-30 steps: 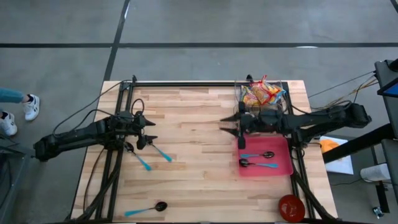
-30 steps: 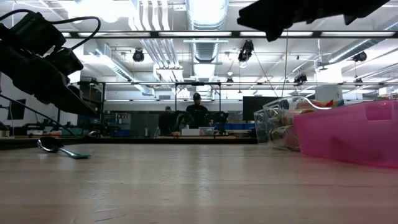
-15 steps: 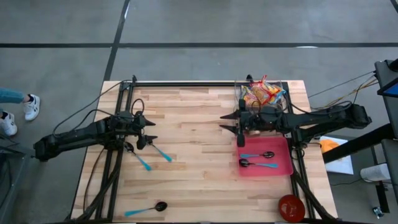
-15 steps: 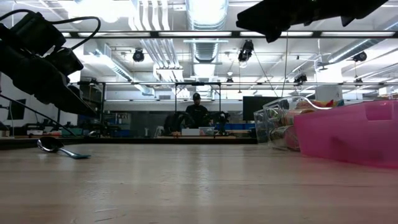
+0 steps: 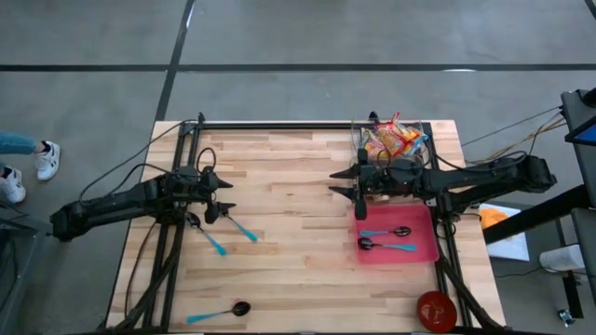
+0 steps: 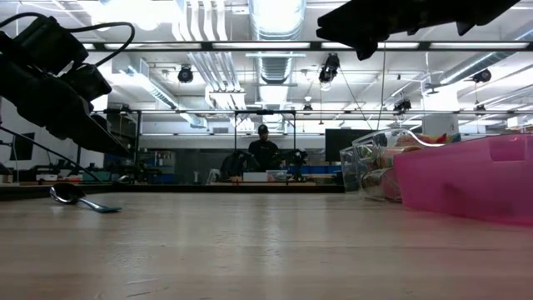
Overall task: Pick & Place Food Item
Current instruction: Put the blue spoon into the red bin
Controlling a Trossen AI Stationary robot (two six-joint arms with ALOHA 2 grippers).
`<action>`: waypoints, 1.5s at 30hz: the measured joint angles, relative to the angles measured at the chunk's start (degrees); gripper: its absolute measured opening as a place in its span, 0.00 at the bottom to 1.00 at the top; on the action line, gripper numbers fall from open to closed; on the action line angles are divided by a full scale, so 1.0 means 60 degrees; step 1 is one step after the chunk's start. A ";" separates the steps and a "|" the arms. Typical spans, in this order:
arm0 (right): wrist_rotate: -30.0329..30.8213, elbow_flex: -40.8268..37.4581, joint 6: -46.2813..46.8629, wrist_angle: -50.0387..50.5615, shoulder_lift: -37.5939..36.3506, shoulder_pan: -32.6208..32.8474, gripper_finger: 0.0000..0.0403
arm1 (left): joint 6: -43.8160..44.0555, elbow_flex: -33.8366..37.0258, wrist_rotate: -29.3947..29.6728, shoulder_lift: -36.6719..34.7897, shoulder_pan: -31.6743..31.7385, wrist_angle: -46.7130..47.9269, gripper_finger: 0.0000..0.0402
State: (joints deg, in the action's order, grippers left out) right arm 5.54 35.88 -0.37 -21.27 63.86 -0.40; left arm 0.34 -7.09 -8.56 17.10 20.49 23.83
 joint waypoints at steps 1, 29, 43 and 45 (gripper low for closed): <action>0.0000 0.0000 0.0022 -0.0001 0.0000 0.0000 0.39 | 0.0000 0.0000 0.0000 0.0000 -0.0004 -0.0002 0.86; 0.0007 0.0000 0.0025 -0.0002 0.0004 0.0000 0.39 | 0.3114 -0.0004 0.1005 -0.0004 0.0000 -0.3433 0.86; 0.0011 0.0000 0.0014 -0.0002 0.0004 0.0002 0.39 | 0.6906 -0.1734 0.0928 0.0400 -0.0614 -0.0444 0.86; 0.0011 0.0000 0.0101 -0.0002 0.0004 0.0003 0.39 | 0.7446 -0.2451 0.1470 0.0779 -0.0767 0.0801 0.86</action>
State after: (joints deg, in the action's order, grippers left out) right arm 5.61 35.88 0.24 -21.28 63.88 -0.38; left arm 45.01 -21.80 0.26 21.78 15.89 28.64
